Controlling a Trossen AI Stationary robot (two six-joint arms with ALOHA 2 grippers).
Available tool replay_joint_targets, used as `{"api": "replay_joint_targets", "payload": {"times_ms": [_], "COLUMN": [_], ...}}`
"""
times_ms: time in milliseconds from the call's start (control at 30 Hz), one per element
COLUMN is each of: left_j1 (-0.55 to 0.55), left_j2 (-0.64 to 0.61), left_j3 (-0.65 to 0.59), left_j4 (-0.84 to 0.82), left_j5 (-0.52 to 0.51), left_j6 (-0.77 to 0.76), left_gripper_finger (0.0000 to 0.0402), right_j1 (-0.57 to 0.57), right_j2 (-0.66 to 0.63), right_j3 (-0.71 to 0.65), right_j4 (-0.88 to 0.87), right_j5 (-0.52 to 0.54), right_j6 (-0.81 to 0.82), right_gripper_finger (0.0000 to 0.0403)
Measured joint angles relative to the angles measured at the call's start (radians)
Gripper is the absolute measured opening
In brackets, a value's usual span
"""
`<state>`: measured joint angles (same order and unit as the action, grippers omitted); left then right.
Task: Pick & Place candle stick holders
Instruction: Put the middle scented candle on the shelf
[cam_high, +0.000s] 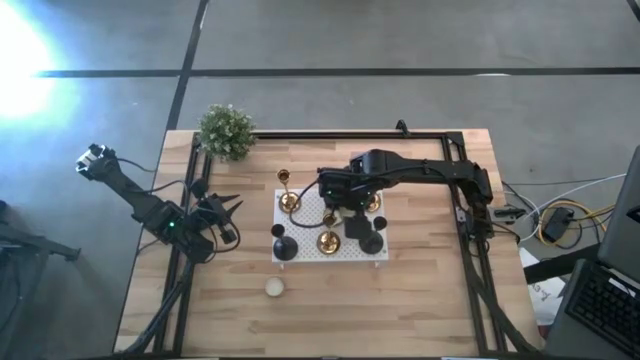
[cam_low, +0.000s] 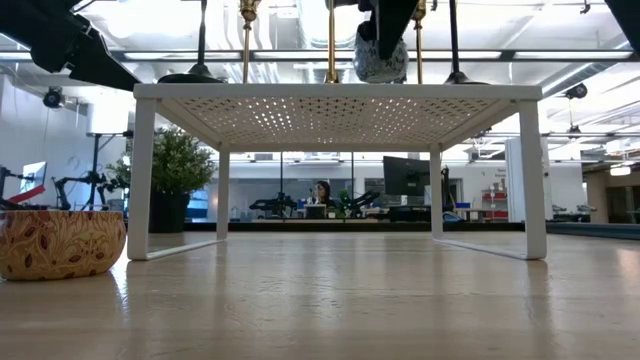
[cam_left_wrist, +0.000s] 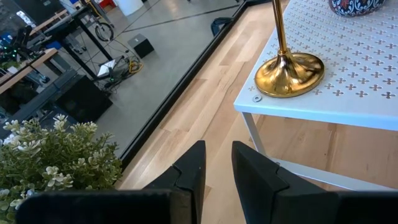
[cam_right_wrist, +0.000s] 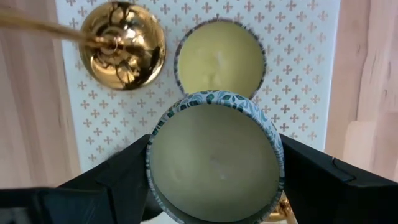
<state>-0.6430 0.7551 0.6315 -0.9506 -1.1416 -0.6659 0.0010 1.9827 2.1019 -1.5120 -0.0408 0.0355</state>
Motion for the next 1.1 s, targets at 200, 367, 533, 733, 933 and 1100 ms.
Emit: {"api": "replay_joint_targets", "payload": {"times_ms": [200,367,533,733,933,1100], "left_j1": [0.0,0.0,0.0,0.0,0.0,0.0], "left_j2": [0.0,0.0,0.0,0.0,0.0,0.0], "left_j3": [0.0,0.0,0.0,0.0,0.0,0.0], "left_j4": [0.0,0.0,0.0,0.0,0.0,0.0], "left_j5": [0.0,0.0,0.0,0.0,0.0,0.0], "left_j6": [0.0,0.0,0.0,0.0,0.0,0.0], "left_gripper_finger": [0.0083,0.0083,0.0083,0.0083,0.0083,0.0083], "right_j1": [0.0,0.001,0.001,0.001,0.0,0.0], "right_j2": [0.0,0.0,0.0,0.0,0.0,0.0], "right_j3": [-0.002,-0.005,-0.014,-0.019,-0.028,-0.032], "right_j4": [-0.022,-0.025,-0.026,-0.024,0.001,0.009], "right_j5": [-0.01,-0.013,-0.021,-0.021,-0.021,-0.024], "right_j6": [-0.013,-0.021,-0.038,-0.048,-0.055,-0.052], "right_gripper_finger": [0.0285,0.0285,0.0285,0.0285,0.0285,0.0285]}}
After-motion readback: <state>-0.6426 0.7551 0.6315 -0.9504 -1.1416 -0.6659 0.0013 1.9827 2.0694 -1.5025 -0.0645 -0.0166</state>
